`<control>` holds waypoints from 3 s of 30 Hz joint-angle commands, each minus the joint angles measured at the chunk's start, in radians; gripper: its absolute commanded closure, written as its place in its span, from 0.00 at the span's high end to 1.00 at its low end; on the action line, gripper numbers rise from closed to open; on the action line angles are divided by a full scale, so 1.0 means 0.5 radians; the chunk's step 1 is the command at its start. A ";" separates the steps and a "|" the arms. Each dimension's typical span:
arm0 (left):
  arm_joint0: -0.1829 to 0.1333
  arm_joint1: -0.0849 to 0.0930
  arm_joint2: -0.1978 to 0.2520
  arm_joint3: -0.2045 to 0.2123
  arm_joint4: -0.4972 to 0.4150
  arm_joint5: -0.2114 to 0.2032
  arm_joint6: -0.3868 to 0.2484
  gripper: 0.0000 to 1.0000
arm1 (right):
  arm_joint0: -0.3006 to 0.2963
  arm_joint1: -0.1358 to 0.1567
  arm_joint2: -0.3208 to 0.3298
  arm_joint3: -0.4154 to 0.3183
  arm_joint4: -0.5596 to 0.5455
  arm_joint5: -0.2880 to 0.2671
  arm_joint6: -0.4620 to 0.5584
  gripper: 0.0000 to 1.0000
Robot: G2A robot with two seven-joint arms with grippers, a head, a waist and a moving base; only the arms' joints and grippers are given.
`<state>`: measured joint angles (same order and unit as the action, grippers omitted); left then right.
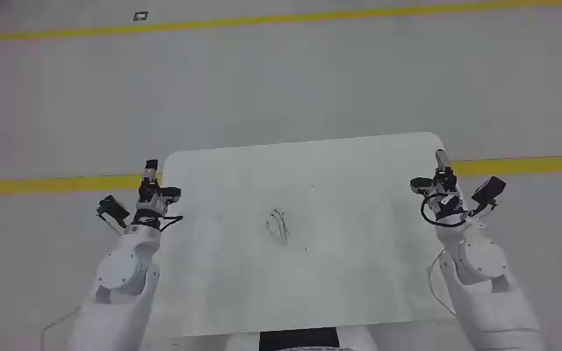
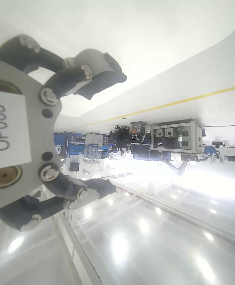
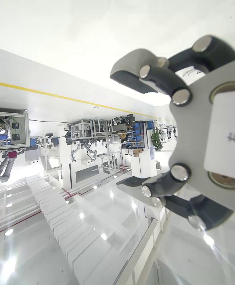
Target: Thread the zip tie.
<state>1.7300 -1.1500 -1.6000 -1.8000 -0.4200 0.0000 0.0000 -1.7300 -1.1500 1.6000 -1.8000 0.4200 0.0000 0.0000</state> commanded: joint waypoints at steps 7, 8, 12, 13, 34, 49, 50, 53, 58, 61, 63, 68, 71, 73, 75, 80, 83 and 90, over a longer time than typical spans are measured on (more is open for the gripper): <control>0.001 0.002 0.008 -0.058 0.034 -0.008 -0.085 1.00 | 0.000 0.000 0.000 0.000 0.000 0.000 0.000 1.00; 0.005 0.004 0.010 -0.078 0.049 0.002 -0.118 1.00 | 0.000 0.000 0.000 0.000 0.000 0.000 0.000 1.00; 0.061 0.016 0.015 -0.192 0.099 0.092 -0.353 1.00 | 0.000 0.000 0.000 0.000 0.000 0.000 0.000 1.00; 0.076 0.023 0.002 -0.216 0.143 0.110 -0.430 1.00 | 0.000 0.000 0.000 0.000 0.000 0.000 0.000 1.00; 0.060 0.087 0.130 -0.386 0.774 0.545 -1.026 1.00 | 0.000 0.000 0.000 0.000 0.000 0.000 0.000 1.00; -0.052 0.108 0.340 -0.511 1.033 0.615 -1.337 1.00 | 0.000 0.000 0.000 0.000 0.000 0.000 0.000 1.00; -0.075 0.112 0.384 -0.522 1.093 0.646 -1.393 1.00 | 0.000 0.000 0.000 0.000 0.000 0.000 0.000 1.00; -0.115 0.127 0.452 -0.505 1.304 0.680 -1.517 1.00 | 0.000 0.000 0.000 0.000 0.000 0.000 0.000 1.00; -0.115 0.127 0.452 -0.505 1.304 0.680 -1.517 1.00 | 0.000 0.000 0.000 0.000 0.000 0.000 0.000 1.00; -0.115 0.127 0.452 -0.505 1.304 0.680 -1.517 1.00 | 0.000 0.000 0.000 0.000 0.000 0.000 0.000 1.00; -0.131 0.130 0.482 -0.511 1.361 0.661 -1.524 1.00 | 0.000 0.000 0.000 0.000 0.000 0.000 0.000 1.00; -0.271 0.129 0.630 -0.468 1.545 0.680 -1.613 1.00 | 0.000 0.000 0.000 0.000 0.000 0.000 0.000 1.00; -0.380 0.117 0.716 -0.392 1.665 0.680 -1.692 1.00 | 0.000 0.000 0.000 0.000 0.000 0.000 0.000 1.00; -0.446 0.103 0.769 -0.350 1.734 0.680 -1.740 1.00 | 0.000 0.000 0.000 0.000 0.000 0.000 0.000 1.00; -0.503 0.081 0.822 -0.298 1.813 0.680 -1.800 1.00 | 0.000 0.000 0.000 0.000 0.000 0.000 0.000 1.00; -0.527 0.067 0.840 -0.281 1.855 0.680 -1.824 1.00 | 0.000 0.000 0.000 0.000 0.000 0.000 0.000 1.00; -0.527 0.067 0.840 -0.281 1.855 0.680 -1.824 1.00 | 0.000 0.000 0.000 0.000 0.000 0.000 0.000 1.00; -0.557 0.069 0.871 -0.286 1.963 0.680 -1.840 1.00 | 0.000 0.000 0.000 0.000 0.000 0.000 0.000 1.00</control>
<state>1.4626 -1.1161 -1.1761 -1.9414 0.5120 0.3400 -0.9125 -1.7300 -1.1500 1.6000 -1.8000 0.4200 0.0000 0.0000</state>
